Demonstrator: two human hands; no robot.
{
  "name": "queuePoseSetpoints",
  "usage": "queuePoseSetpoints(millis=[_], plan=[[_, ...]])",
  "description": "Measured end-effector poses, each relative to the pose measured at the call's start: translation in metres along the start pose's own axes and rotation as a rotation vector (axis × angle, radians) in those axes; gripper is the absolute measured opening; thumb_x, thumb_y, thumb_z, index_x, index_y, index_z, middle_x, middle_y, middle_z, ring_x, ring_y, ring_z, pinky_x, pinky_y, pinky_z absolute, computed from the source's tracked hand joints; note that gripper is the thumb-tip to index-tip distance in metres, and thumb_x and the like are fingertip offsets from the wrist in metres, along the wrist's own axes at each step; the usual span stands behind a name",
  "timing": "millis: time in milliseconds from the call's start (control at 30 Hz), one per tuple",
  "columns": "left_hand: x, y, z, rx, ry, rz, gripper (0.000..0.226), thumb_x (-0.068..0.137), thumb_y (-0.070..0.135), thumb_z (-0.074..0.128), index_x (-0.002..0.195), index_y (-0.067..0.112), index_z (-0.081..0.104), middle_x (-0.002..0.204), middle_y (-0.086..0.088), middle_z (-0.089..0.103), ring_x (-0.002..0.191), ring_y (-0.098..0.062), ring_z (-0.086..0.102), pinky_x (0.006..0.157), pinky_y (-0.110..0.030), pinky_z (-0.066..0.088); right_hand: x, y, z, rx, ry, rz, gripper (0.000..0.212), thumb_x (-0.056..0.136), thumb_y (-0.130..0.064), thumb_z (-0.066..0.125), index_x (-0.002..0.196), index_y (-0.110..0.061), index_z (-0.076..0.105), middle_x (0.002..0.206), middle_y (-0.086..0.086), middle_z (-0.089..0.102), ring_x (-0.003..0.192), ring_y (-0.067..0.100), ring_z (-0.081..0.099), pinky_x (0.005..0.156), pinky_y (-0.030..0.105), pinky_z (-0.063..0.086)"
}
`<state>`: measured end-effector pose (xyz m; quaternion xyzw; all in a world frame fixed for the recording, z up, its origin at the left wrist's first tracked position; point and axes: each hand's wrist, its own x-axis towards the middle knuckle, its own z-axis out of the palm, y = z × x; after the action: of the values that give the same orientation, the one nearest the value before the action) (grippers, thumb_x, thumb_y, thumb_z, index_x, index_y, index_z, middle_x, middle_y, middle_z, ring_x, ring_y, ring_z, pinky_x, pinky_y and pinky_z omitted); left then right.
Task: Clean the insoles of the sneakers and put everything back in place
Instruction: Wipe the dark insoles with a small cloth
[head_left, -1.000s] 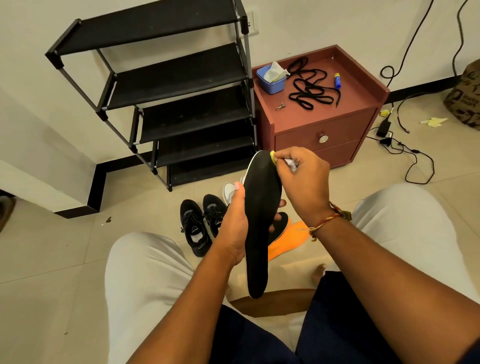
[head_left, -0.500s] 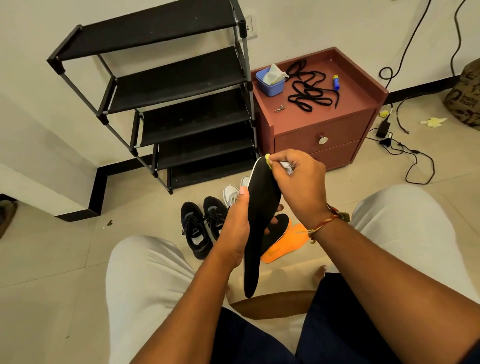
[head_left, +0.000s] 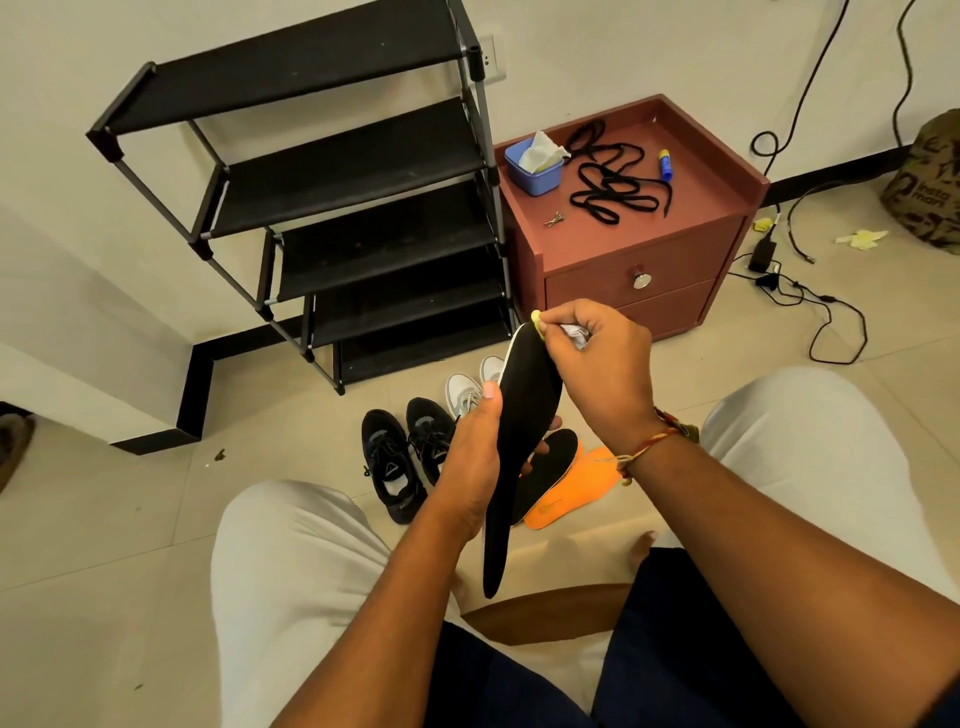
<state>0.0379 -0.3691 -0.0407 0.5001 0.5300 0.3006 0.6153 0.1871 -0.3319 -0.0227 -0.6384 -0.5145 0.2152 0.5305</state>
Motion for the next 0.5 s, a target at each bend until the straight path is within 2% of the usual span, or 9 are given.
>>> queuePoseSetpoints(millis=[100, 233, 400, 500], plan=[[0.001, 0.0, 0.001, -0.008, -0.002, -0.004, 0.067, 0.104, 0.057, 0.014, 0.126, 0.019, 0.065, 0.111, -0.001, 0.075, 0.103, -0.026, 0.068, 0.086, -0.039, 0.051, 0.002, 0.003, -0.002, 0.003, 0.009, 0.045, 0.011, 0.092, -0.02, 0.069, 0.1, -0.019, 0.077, 0.091, -0.009, 0.073, 0.089, 0.005, 0.067, 0.08, 0.025, 0.059], [0.001, 0.0, 0.001, -0.019, -0.003, -0.013, 0.068, 0.103, 0.058, 0.015, 0.126, 0.019, 0.065, 0.111, -0.001, 0.075, 0.096, -0.019, 0.069, 0.086, -0.039, 0.051, 0.002, 0.005, -0.001, 0.028, 0.013, 0.076, 0.012, 0.092, -0.022, 0.07, 0.102, -0.02, 0.077, 0.093, -0.009, 0.073, 0.09, 0.005, 0.067, 0.081, 0.025, 0.059], [0.001, -0.001, -0.002, -0.048, -0.007, -0.003, 0.066, 0.104, 0.057, 0.015, 0.123, 0.018, 0.066, 0.102, -0.001, 0.076, 0.085, -0.011, 0.068, 0.078, -0.032, 0.053, -0.01, -0.004, 0.004, 0.095, 0.005, -0.009, 0.012, 0.093, -0.016, 0.069, 0.102, -0.017, 0.076, 0.095, -0.009, 0.073, 0.093, 0.003, 0.067, 0.08, 0.018, 0.056], [0.001, -0.002, -0.003, -0.054, -0.001, 0.002, 0.067, 0.102, 0.061, 0.017, 0.125, 0.019, 0.064, 0.104, -0.004, 0.075, 0.09, -0.015, 0.07, 0.078, -0.031, 0.055, -0.017, -0.01, 0.008, 0.089, -0.008, -0.083, 0.012, 0.092, -0.013, 0.069, 0.101, -0.016, 0.076, 0.097, -0.009, 0.072, 0.096, 0.003, 0.066, 0.082, 0.017, 0.055]])
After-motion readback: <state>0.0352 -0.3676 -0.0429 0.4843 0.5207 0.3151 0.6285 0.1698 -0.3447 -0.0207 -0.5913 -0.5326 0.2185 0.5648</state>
